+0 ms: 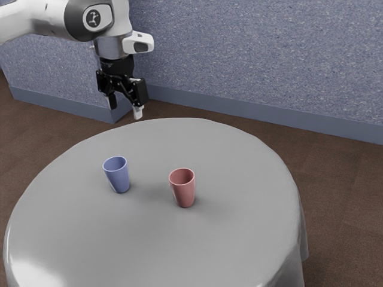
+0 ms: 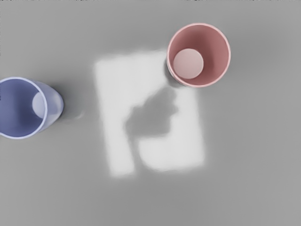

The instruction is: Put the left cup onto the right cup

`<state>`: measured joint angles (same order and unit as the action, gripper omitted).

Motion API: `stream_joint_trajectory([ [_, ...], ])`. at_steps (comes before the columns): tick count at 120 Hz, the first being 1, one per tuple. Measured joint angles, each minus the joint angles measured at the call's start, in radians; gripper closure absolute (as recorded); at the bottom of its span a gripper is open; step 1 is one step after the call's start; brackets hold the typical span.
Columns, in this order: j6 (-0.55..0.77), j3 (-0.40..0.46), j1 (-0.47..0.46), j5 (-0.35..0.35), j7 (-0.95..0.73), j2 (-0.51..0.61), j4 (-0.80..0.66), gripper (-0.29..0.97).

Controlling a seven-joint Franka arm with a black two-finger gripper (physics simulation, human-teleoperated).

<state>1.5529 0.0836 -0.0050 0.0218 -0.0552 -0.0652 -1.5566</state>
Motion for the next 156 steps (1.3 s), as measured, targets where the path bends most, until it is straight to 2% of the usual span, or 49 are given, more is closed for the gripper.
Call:
stream_joint_trajectory([
  [49, 0.032, -0.001, 0.002, 0.000, 0.001, -0.013, -0.009, 0.00],
  [77, 0.082, -0.002, 0.009, 0.000, 0.001, -0.018, -0.070, 0.00],
  [156, 0.244, -0.070, 0.025, -0.002, 0.003, -0.085, -0.197, 0.00],
])
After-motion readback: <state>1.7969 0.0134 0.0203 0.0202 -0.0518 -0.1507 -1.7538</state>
